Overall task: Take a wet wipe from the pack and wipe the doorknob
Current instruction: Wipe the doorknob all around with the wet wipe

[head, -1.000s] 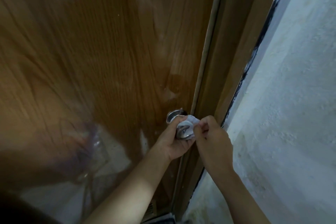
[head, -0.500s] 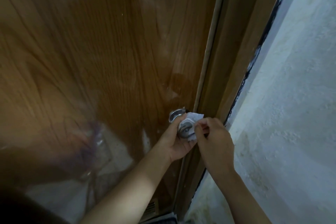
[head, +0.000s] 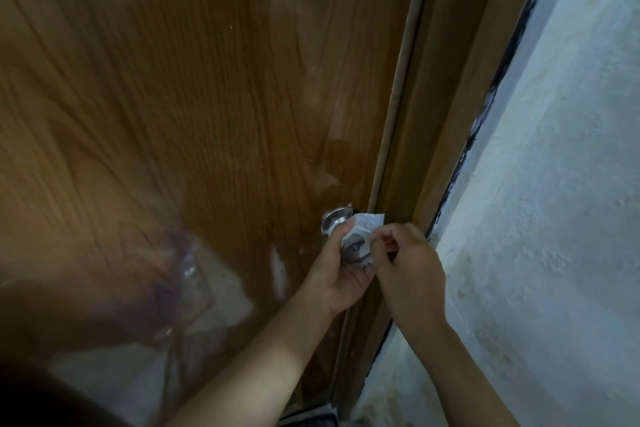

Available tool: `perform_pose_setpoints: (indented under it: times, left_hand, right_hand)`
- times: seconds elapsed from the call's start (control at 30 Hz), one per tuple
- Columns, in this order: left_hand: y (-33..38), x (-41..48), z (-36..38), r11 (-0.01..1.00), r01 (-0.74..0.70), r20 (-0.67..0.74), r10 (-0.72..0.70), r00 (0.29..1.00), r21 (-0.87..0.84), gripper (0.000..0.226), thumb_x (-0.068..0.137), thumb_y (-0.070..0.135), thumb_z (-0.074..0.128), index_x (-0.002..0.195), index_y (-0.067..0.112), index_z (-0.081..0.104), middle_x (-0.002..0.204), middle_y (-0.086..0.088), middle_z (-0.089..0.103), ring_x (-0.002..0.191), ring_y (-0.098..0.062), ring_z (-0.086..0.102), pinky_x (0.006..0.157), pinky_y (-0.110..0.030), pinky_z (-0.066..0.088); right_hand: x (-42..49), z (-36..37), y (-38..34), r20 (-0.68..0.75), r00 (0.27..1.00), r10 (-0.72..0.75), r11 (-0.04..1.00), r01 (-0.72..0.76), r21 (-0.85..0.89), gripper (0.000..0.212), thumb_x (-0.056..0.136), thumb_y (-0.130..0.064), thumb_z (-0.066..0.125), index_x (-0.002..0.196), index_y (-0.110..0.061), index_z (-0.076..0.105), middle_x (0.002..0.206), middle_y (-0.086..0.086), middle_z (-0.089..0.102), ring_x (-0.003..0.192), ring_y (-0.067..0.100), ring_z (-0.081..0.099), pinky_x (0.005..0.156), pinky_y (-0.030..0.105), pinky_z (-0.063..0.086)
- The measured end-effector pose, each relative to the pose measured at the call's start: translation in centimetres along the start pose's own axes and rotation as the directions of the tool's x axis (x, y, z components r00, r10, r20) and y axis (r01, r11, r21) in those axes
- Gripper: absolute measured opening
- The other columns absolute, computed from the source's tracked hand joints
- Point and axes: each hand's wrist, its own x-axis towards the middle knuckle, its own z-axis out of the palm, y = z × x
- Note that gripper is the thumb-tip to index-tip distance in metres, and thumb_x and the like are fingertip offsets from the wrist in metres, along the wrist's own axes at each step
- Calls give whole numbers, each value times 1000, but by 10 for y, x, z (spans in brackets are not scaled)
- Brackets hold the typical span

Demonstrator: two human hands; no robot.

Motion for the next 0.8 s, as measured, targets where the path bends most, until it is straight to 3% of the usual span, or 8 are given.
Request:
perform_pose_setpoints:
  times: [0.07, 0.23, 0.37, 0.47, 0.57, 0.67, 0.8]
  left_hand:
    - [-1, -2, 3, 1000, -20, -13, 20, 1000, 11, 51, 77, 24, 65, 122, 4, 54, 106, -17, 64, 95, -23, 62, 89, -31, 50]
    - [4, -6, 7, 973, -40, -59, 54, 997, 226, 41, 85, 19, 62, 122, 3, 55, 103, -14, 65, 88, -19, 64, 65, -24, 58]
    - [-1, -15, 0, 923, -102, -58, 133, 989, 370, 35, 87, 29, 59, 119, 13, 58, 110, -10, 66, 98, -19, 63, 77, -27, 52]
    - [-4, -21, -5, 838, -114, -71, 179, 981, 534, 33, 87, 38, 55, 114, 19, 60, 99, 0, 67, 85, -12, 61, 74, -26, 45]
    - [-5, -26, -6, 747, -123, -94, 241, 966, 653, 19, 87, 40, 55, 100, 29, 62, 99, 3, 67, 92, -14, 60, 86, -33, 45]
    - [-2, -28, -4, 704, -121, -132, 294, 947, 700, 27, 87, 46, 52, 106, 30, 60, 107, 0, 66, 100, -18, 60, 89, -36, 43]
    - [6, -28, -6, 750, -112, -315, 403, 859, 652, 37, 90, 44, 49, 118, 20, 53, 111, -10, 61, 104, -28, 58, 83, -35, 43]
  right_hand:
    - [1, 0, 1, -6, 1000, 11, 1000, -11, 3, 24, 90, -29, 52, 103, -11, 64, 103, 7, 66, 88, 20, 63, 77, 32, 54]
    - [-2, 4, 1, 12, 1000, 7, 1000, -7, -19, 28, 91, -30, 52, 108, -12, 63, 107, 8, 67, 92, 21, 63, 76, 27, 50]
    - [-2, 4, 0, 7, 1000, -2, 999, 1, 53, 24, 90, -32, 53, 106, -16, 62, 104, 3, 65, 91, 17, 62, 76, 27, 52]
    - [-3, 4, -1, -21, 1000, -22, 995, 24, 101, 28, 88, -33, 55, 112, -19, 58, 109, -1, 62, 98, 15, 59, 79, 25, 51]
    - [-2, 6, -3, -44, 990, -133, 989, 135, 59, 25, 86, -23, 59, 108, -12, 64, 107, 5, 64, 98, 21, 59, 80, 35, 52]
    - [-3, 12, -2, 7, 982, -187, 980, 187, -65, 41, 89, -39, 42, 105, -11, 68, 99, 7, 72, 88, 22, 65, 75, 34, 56]
    - [-4, 15, 3, 109, 988, -111, 987, 122, -102, 43, 95, -42, 36, 126, -18, 56, 115, 4, 67, 102, 19, 61, 85, 29, 50]
